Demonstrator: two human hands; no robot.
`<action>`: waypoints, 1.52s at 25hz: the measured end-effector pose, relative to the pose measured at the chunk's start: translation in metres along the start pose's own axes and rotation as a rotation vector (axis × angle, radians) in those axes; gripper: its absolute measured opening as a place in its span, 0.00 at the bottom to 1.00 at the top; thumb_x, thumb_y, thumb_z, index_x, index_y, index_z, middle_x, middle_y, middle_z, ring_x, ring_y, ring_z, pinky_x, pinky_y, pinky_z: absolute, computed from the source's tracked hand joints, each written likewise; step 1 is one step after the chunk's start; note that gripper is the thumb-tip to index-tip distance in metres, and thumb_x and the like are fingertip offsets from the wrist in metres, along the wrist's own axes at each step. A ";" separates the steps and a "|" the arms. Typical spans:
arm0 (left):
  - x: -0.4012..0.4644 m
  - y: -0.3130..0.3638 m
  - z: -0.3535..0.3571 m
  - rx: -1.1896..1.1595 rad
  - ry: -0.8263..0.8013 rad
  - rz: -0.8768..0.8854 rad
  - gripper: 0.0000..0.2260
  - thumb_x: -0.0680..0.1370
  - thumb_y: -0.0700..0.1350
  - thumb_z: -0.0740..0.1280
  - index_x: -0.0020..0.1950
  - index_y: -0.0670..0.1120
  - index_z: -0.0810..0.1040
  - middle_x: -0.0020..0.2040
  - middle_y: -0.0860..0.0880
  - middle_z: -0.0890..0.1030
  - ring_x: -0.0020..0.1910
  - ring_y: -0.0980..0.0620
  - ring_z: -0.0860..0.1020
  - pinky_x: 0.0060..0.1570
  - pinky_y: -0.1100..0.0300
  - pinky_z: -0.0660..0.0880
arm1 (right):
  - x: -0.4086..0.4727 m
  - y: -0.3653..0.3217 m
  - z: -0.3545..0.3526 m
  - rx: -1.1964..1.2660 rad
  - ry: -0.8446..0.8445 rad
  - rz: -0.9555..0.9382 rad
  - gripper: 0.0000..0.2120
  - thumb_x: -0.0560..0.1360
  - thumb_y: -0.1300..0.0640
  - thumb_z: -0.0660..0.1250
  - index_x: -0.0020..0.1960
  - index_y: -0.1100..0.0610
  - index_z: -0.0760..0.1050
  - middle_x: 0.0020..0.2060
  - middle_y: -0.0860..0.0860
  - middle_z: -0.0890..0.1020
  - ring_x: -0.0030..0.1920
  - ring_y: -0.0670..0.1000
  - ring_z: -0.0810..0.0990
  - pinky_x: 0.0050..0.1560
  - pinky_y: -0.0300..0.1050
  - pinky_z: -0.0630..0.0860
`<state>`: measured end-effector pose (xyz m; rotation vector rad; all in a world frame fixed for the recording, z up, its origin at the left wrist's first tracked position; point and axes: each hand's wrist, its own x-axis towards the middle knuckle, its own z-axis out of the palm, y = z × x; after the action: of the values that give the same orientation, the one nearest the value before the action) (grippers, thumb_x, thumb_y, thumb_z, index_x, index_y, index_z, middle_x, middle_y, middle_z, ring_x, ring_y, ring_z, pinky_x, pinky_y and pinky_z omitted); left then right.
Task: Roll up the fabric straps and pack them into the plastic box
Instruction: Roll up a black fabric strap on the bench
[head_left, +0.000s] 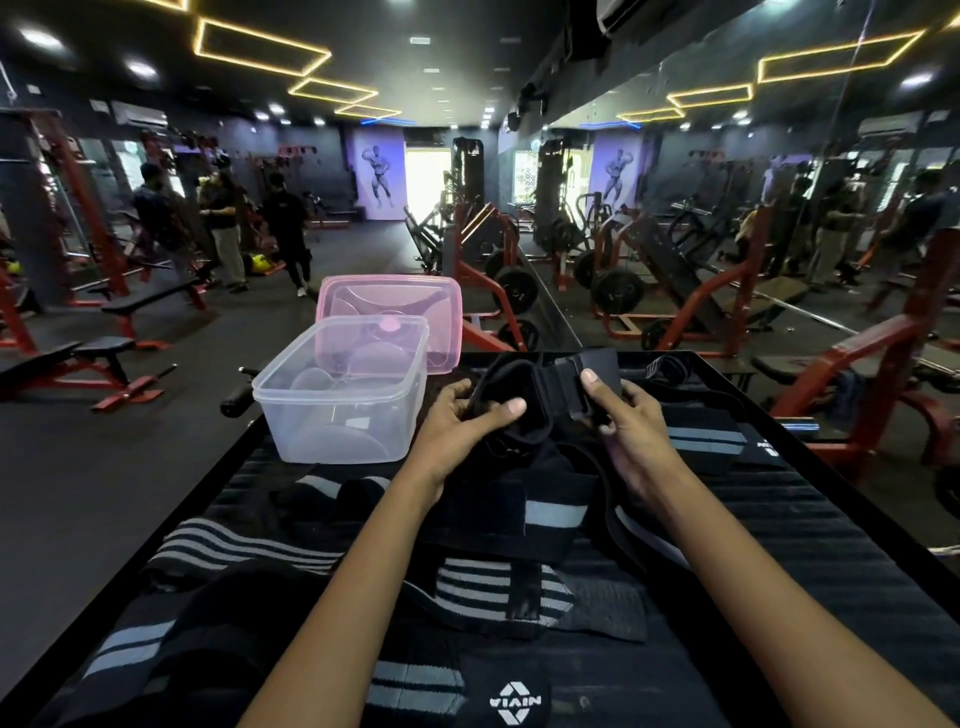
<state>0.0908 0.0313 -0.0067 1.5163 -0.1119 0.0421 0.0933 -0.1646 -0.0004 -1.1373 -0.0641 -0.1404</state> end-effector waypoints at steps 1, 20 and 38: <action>0.001 -0.002 0.000 0.053 0.018 0.033 0.25 0.69 0.46 0.77 0.63 0.44 0.74 0.53 0.46 0.83 0.52 0.49 0.82 0.61 0.47 0.75 | -0.001 -0.001 0.000 0.021 -0.003 -0.009 0.15 0.74 0.61 0.70 0.59 0.63 0.74 0.50 0.58 0.84 0.47 0.53 0.84 0.42 0.43 0.82; -0.002 -0.005 0.008 -0.215 -0.031 0.264 0.39 0.61 0.46 0.79 0.68 0.44 0.67 0.64 0.46 0.76 0.61 0.53 0.77 0.58 0.60 0.75 | -0.012 -0.011 0.015 0.304 -0.201 0.018 0.08 0.80 0.66 0.56 0.48 0.59 0.73 0.36 0.49 0.85 0.35 0.42 0.84 0.37 0.36 0.80; -0.002 -0.006 0.024 -0.125 -0.149 -0.096 0.14 0.71 0.26 0.68 0.47 0.44 0.79 0.43 0.47 0.81 0.39 0.55 0.77 0.28 0.70 0.72 | -0.004 -0.001 0.010 0.500 -0.069 0.110 0.33 0.62 0.55 0.79 0.61 0.67 0.73 0.55 0.62 0.82 0.55 0.57 0.83 0.48 0.52 0.82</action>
<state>0.0885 0.0067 -0.0111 1.3971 -0.1579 -0.1529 0.0896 -0.1553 0.0048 -0.6444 -0.0918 0.0153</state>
